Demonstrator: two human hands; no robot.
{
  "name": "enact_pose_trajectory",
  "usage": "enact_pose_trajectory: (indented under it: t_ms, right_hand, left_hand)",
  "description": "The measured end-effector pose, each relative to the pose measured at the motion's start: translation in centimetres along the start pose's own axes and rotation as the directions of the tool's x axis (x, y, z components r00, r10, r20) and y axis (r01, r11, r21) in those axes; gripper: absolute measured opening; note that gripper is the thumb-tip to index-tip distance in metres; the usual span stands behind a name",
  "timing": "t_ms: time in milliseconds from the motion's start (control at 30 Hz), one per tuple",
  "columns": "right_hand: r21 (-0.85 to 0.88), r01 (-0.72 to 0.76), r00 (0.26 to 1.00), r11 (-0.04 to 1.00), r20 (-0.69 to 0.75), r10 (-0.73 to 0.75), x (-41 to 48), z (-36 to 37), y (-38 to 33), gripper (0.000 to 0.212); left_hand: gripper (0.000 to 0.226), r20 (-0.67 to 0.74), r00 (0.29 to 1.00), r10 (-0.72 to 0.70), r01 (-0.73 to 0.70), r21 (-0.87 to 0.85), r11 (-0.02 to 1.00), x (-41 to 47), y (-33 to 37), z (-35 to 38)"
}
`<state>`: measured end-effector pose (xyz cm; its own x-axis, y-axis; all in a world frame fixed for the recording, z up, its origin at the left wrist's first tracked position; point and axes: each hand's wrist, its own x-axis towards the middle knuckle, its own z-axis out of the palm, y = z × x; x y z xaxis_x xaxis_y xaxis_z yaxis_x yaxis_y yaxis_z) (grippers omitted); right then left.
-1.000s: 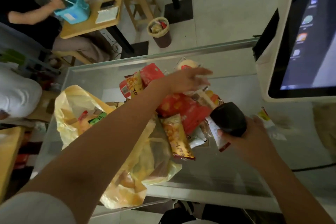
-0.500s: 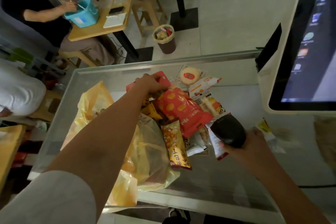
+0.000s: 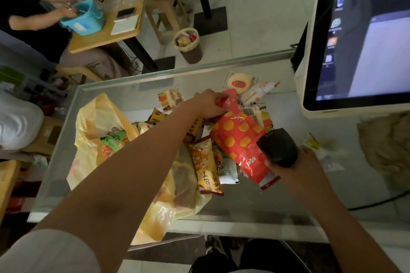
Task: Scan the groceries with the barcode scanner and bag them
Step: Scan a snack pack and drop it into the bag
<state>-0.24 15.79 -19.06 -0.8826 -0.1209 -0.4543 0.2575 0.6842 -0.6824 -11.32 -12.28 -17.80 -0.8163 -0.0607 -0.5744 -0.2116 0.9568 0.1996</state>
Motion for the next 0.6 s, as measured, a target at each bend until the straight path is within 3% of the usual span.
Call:
enact_pose_trajectory:
  t_ms: [200, 267, 400, 500, 600]
  right_hand:
    - [0.063, 0.008, 0.999, 0.998, -0.053, -0.005, -2.4, -1.1, 1.5, 0.051]
    - [-0.015, -0.016, 0.997, 1.000, -0.072, 0.015, -2.9, -1.4, 1.3, 0.043]
    - [-0.141, 0.013, 0.992, 0.990, -0.122, -0.030, -3.4, -1.7, 1.2, 0.063]
    - [0.036, 0.091, 0.991, 0.995, -0.099, -0.087, -4.2, -2.1, 1.1, 0.044]
    - [0.090, 0.122, 0.991, 0.988, -0.069, -0.116, -4.4, -2.2, 1.0, 0.032]
  left_hand:
    - [0.073, 0.001, 0.999, 0.042, -0.042, 0.045, 0.998, -1.3, 1.8, 0.7]
    - [0.079, -0.034, 0.999, 0.035, -0.034, 0.017, 0.999, -1.7, 1.8, 0.6]
    - [0.071, -0.031, 0.999, 0.032, -0.032, 0.008, 0.999, -3.4, 1.7, 0.0]
    - [0.069, -0.048, 0.984, 0.171, -0.152, 0.269, 0.951, -4.9, 2.8, 0.4]
    - [0.088, 0.011, 0.903, 0.431, -0.381, 0.485, 0.787, -7.2, 5.3, 1.5]
